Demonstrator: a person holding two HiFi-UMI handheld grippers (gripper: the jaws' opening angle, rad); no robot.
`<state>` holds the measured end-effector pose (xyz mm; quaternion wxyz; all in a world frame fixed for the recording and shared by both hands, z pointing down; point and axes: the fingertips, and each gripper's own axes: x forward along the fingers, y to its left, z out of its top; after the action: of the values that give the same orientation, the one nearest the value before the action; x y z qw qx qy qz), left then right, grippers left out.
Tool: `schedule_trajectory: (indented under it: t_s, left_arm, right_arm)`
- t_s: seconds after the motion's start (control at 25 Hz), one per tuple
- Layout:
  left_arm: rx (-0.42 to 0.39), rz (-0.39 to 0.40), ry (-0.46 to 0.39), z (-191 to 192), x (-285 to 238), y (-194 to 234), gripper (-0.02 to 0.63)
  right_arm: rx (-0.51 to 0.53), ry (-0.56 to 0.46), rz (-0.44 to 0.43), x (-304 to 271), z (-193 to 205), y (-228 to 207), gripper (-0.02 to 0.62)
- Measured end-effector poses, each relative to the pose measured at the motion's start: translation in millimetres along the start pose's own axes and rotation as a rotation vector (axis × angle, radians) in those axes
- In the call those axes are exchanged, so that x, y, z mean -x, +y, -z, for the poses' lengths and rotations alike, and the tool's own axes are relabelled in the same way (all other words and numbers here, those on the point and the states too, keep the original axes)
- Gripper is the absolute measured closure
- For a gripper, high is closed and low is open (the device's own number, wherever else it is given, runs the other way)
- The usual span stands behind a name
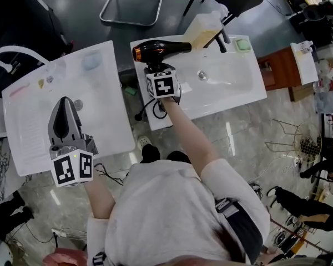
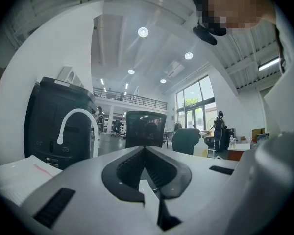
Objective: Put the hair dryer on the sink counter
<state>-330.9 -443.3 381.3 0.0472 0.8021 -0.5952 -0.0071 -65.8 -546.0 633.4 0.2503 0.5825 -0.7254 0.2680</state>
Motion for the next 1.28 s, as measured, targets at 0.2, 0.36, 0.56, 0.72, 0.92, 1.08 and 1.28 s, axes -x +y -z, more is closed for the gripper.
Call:
schedule_trajectory:
  t_s: [0.2,0.36,0.56,0.72,0.92,1.08,1.28]
  left_arm:
    - [-0.003,-0.010,0.012,4.0,-3.3,2.6,0.598]
    - [-0.003,-0.012,0.022,7.2,-5.0,3.2,0.598]
    - [-0.003,-0.018,0.030,9.5,-5.9,5.9,0.598]
    - [-0.002,-0.025,0.032,10.1,-4.7,8.0,0.598]
    - [0.003,-0.029,0.033,13.0,-3.4,9.7,0.598]
    - [0.006,-0.032,0.036,15.1,-2.4,11.5,0.598]
    - [0.011,-0.040,0.038,15.7,-0.4,14.4,0.598]
  right_arm:
    - [0.002,0.027,-0.004,-13.8,5.2,-0.3,0.348]
    - [0.004,0.040,-0.012,-22.0,7.5,-0.4,0.348]
    - [-0.005,0.065,-0.017,-29.0,11.2,0.1,0.348]
    - [-0.001,0.076,-0.016,-33.5,13.4,-0.7,0.347]
    - [-0.002,0.118,-0.001,-34.7,17.8,-1.6,0.347]
    - [0.002,0.134,0.002,-37.8,19.1,-2.3,0.347]
    - [0.008,0.148,0.010,-39.2,20.3,-2.2,0.344]
